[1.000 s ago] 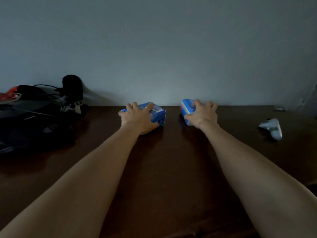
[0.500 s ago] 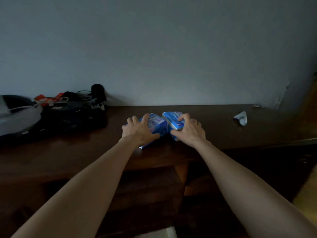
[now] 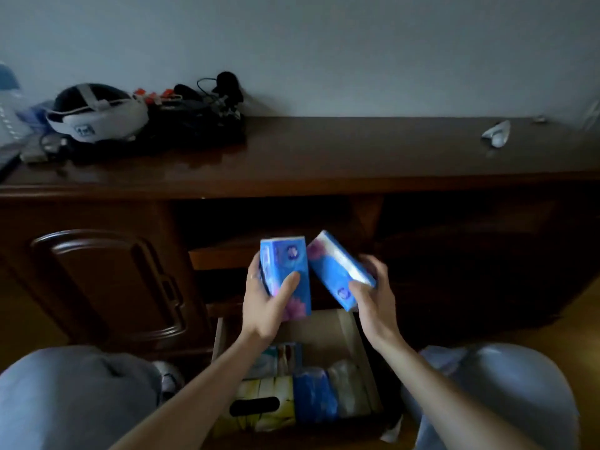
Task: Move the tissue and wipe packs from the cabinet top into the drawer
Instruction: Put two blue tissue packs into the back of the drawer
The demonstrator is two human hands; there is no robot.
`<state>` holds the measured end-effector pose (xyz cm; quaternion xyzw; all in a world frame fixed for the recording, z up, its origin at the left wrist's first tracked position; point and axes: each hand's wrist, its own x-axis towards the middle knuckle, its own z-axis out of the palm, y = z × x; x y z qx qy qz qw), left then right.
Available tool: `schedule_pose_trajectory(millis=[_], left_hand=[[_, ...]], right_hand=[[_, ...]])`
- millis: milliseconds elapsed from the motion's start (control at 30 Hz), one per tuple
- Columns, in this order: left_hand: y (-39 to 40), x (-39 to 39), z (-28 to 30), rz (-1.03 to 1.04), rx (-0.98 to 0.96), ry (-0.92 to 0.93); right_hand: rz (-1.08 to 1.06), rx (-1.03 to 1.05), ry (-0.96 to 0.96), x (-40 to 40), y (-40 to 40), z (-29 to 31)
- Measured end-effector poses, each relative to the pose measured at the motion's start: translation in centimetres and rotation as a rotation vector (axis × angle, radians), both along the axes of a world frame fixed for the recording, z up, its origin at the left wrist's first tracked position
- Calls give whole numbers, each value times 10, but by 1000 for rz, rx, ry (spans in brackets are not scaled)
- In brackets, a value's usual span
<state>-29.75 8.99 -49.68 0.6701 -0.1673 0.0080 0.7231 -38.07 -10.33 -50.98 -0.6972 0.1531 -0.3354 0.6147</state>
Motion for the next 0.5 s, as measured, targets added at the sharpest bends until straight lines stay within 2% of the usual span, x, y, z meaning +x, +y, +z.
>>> schedule_pose_trajectory(millis=[133, 200, 300, 400, 500], left_hand=[[9, 7, -44, -196, -266, 776], [17, 6, -63, -227, -407, 949], [30, 5, -87, -144, -519, 1048], [42, 12, -105, -79, -326, 994], [42, 15, -106, -169, -129, 835]], right_hand=[[81, 720, 279, 4, 4, -40], [162, 888, 322, 4, 5, -59], [216, 832, 373, 8, 12, -81], [264, 643, 497, 16, 19, -91], [392, 462, 667, 18, 24, -99]])
